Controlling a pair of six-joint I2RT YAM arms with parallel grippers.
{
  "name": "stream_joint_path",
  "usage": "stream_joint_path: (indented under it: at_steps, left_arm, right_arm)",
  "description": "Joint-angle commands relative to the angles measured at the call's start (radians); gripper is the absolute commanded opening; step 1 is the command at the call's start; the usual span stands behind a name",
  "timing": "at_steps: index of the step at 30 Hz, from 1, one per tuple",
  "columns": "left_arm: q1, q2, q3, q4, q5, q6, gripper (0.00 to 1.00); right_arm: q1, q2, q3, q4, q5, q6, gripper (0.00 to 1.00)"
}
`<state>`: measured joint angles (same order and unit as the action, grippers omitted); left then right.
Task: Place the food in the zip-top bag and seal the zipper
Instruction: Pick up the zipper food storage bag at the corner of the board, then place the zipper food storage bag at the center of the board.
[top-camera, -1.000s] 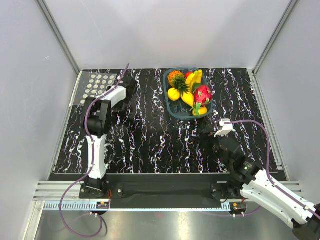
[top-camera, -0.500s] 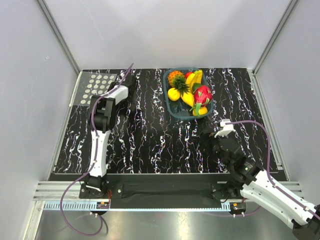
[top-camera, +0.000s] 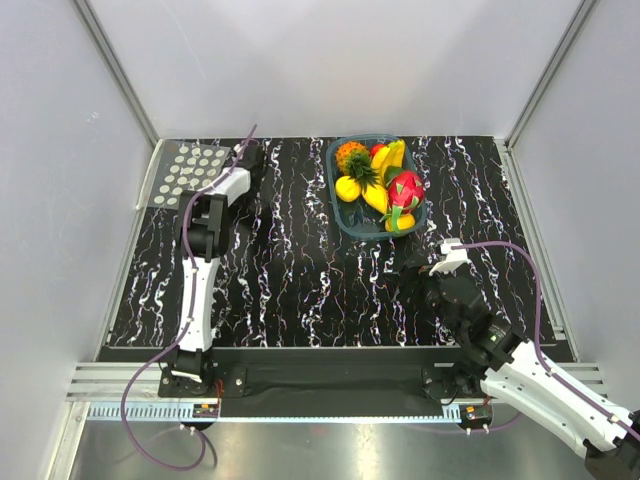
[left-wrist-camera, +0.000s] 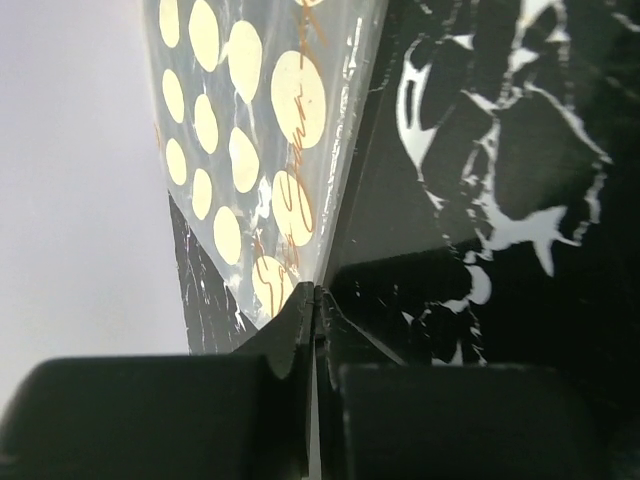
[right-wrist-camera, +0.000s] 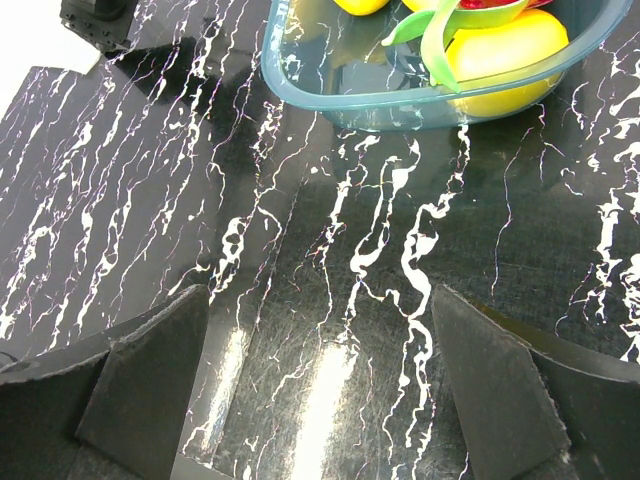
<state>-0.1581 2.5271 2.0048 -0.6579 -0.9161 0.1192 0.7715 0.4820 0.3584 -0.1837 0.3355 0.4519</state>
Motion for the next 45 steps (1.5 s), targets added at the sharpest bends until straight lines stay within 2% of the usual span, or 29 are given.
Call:
stream_joint_path:
  at_steps: [1,6,9,17,20,21,25,27,28,30,31,35,36,39,40,45]
  left_arm:
    - [0.017,-0.05,-0.011,-0.017,0.088,-0.052,0.0]
    - [-0.015,-0.147,-0.053,-0.016,0.105,-0.105,0.0]
    - [-0.052,-0.246,-0.173,0.099,0.112,-0.087,0.0]
    - [-0.083,-0.366,-0.254,0.118,0.118,-0.105,0.0]
    - [-0.078,-0.383,-0.255,0.109,0.129,-0.111,0.0]
    - [-0.092,-0.39,-0.252,0.094,0.164,-0.116,0.0]
    - [-0.167,-0.425,-0.201,0.037,0.163,-0.15,0.0]
    - [-0.195,-0.424,-0.132,-0.116,0.232,-0.249,0.0]
    - [-0.196,-0.447,-0.098,-0.156,0.267,-0.286,0.0]
    - [-0.204,-0.502,-0.127,-0.18,0.423,-0.348,0.0]
    - [-0.207,-0.577,-0.188,-0.172,0.462,-0.369,0.0]
    - [-0.227,-0.755,-0.334,-0.15,0.794,-0.466,0.0]
    - [-0.234,-0.793,-0.368,-0.143,0.839,-0.48,0.0]
    - [-0.277,-0.986,-0.593,-0.053,0.999,-0.555,0.0]
    - [-0.29,-1.087,-0.636,-0.022,1.086,-0.6,0.0]
    - [-0.345,-1.316,-0.787,0.092,1.35,-0.76,0.0]
  right_arm:
    - [0.0,-0.005,-0.004,0.035,-0.007,-0.004,1.0]
    - [0.0,0.001,-0.006,0.041,-0.007,-0.007,1.0]
    - [0.002,0.006,-0.003,0.04,-0.006,-0.007,1.0]
    - [0.0,0.01,-0.004,0.041,-0.007,-0.009,1.0]
    - [0.0,0.01,-0.006,0.043,-0.007,-0.009,1.0]
    - [0.0,0.009,-0.006,0.043,-0.007,-0.009,1.0]
    - [0.0,0.013,-0.004,0.049,-0.009,-0.012,1.0]
    - [0.0,0.017,-0.004,0.049,-0.009,-0.012,1.0]
    - [0.0,0.02,-0.001,0.047,-0.007,-0.012,1.0]
    - [0.0,0.023,-0.002,0.047,-0.007,-0.013,1.0]
    - [0.0,0.021,-0.003,0.047,-0.007,-0.012,1.0]
    - [0.0,0.02,-0.001,0.046,-0.009,-0.012,1.0]
    - [0.002,0.018,-0.001,0.047,-0.007,-0.013,1.0]
    - [0.0,0.021,-0.001,0.049,-0.007,-0.013,1.0]
    - [0.0,0.024,-0.002,0.049,-0.007,-0.012,1.0]
    - [0.0,0.033,0.001,0.052,-0.004,-0.013,1.0]
